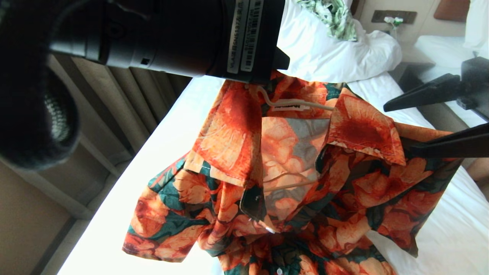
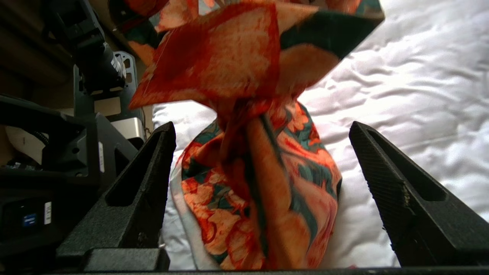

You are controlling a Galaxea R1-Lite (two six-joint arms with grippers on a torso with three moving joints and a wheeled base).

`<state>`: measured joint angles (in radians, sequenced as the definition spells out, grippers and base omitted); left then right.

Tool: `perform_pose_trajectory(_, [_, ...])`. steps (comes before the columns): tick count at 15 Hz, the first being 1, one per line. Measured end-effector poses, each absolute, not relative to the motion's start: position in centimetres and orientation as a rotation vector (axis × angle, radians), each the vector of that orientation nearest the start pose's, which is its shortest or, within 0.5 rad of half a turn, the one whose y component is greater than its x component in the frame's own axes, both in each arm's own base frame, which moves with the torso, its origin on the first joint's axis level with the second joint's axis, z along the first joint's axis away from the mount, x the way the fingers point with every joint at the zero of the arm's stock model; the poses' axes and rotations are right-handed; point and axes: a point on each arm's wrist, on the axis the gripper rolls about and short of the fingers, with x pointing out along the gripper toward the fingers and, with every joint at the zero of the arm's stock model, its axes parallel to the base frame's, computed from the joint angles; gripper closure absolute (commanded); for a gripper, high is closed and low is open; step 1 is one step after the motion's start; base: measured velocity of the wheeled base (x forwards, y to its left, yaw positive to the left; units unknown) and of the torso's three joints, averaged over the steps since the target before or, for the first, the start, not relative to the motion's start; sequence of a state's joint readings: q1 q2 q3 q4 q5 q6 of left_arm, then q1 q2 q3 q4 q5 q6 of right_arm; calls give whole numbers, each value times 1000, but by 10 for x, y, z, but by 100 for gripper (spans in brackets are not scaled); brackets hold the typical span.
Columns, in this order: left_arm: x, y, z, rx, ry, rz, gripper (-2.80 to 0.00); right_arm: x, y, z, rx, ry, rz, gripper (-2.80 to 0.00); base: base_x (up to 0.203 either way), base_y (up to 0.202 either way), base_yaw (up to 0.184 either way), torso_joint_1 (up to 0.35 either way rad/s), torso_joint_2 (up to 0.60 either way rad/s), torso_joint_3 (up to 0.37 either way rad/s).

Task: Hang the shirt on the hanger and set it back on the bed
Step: Take the clothes hanger out of the clothes

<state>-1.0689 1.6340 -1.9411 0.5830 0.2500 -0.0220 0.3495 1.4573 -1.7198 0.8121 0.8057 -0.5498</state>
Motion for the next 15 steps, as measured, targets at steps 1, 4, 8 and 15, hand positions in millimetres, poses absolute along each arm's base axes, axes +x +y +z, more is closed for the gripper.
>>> perform_pose_trajectory(1, [129, -226, 396, 151, 234, -815, 0, 184, 89, 365, -350, 225, 1263, -280, 0, 0, 0, 0, 0, 0])
perform_pose_trajectory(4, [126, -227, 397, 134, 240, -823, 0, 189, 107, 359, -356, 237, 1332, -280, 0, 0, 0, 0, 0, 0])
perform_pose_trajectory(8, [128, -232, 389, 103, 268, -826, 0, 194, 117, 346, -372, 267, 1378, 0, 0, 0, 0, 0, 0, 0])
perform_pose_trajectory(15, [127, -231, 393, 73, 235, -826, 0, 194, 118, 339, -330, 276, 1465, 0, 0, 0, 0, 0, 0, 0])
